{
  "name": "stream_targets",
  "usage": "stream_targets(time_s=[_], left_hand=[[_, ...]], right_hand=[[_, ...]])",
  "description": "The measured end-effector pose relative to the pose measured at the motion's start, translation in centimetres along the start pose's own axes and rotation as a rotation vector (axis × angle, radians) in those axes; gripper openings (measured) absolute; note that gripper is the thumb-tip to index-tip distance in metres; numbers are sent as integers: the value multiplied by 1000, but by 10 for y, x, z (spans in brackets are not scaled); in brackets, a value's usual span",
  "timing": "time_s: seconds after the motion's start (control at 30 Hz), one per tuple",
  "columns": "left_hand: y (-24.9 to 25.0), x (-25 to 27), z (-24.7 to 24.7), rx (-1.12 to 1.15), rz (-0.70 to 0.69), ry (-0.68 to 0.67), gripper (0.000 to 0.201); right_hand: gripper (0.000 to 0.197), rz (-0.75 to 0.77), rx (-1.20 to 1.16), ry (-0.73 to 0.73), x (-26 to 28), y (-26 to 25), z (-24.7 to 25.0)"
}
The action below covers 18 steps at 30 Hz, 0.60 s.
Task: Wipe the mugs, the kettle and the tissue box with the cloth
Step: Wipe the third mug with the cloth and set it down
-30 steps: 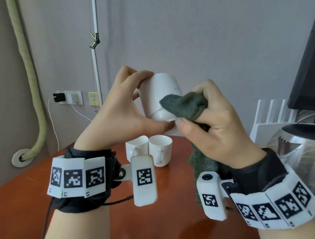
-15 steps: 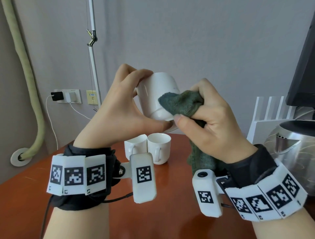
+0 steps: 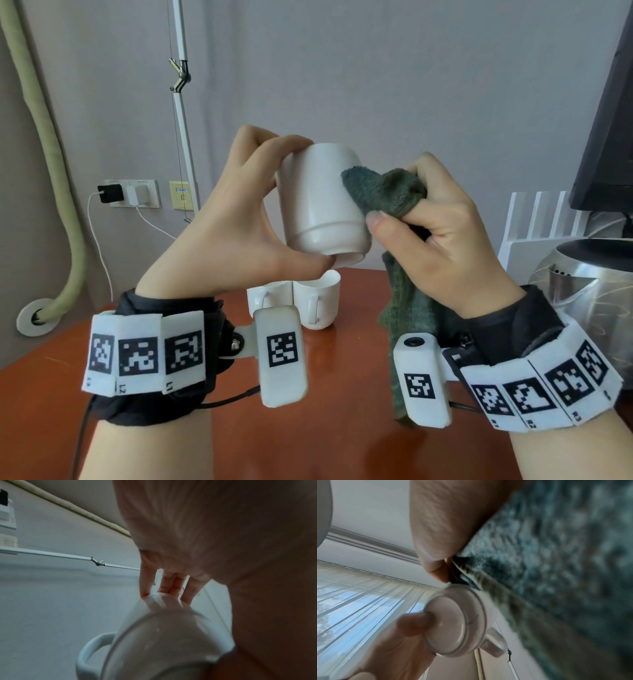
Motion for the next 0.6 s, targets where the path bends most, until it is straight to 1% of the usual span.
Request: stream_targets(time_s=[0.13, 0.23, 0.33, 0.43, 0.53, 0.6], left_hand=[[0, 0, 1, 56, 5, 42, 90], [0, 0, -1, 41, 2, 16, 91], [1, -2, -7, 6, -10, -39, 93], [2, -1, -5, 14, -16, -22, 93], [0, 0, 3, 24, 0, 27, 92], [0, 0, 5, 1, 10, 17, 94]], right_hand=[[37, 40, -53, -30, 2, -5, 2], [37, 56, -37, -60, 3, -11, -2], [41, 15, 29, -14, 1, -8, -1], [42, -30, 43, 32, 0, -2, 5], [39, -18, 2, -13, 1, -3, 7], [39, 4, -28, -72, 3, -9, 4]])
Point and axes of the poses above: each hand's wrist, its own x-axis away from the middle knuckle, its own z-axis out of the back of the hand, y = z × x, the point moved 1 cm from there along -x, towards the middle knuckle, and after that the axes turned 15 degrees about -z, right-handed, at the moved point
